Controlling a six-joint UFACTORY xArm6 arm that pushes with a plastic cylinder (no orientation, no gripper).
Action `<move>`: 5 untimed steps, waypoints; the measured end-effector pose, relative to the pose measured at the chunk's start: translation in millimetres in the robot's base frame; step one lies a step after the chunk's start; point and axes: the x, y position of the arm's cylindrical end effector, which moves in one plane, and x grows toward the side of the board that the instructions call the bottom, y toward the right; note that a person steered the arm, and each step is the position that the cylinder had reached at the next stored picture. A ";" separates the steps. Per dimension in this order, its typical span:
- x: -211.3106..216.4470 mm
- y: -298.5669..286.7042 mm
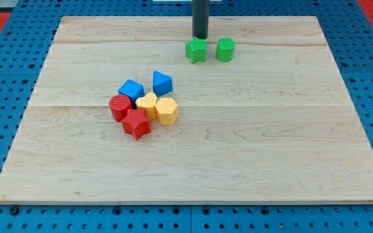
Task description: Move the green star parallel to the blue triangle
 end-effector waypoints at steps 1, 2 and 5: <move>29.4 2.4; 33.5 -15.8; 89.6 -14.3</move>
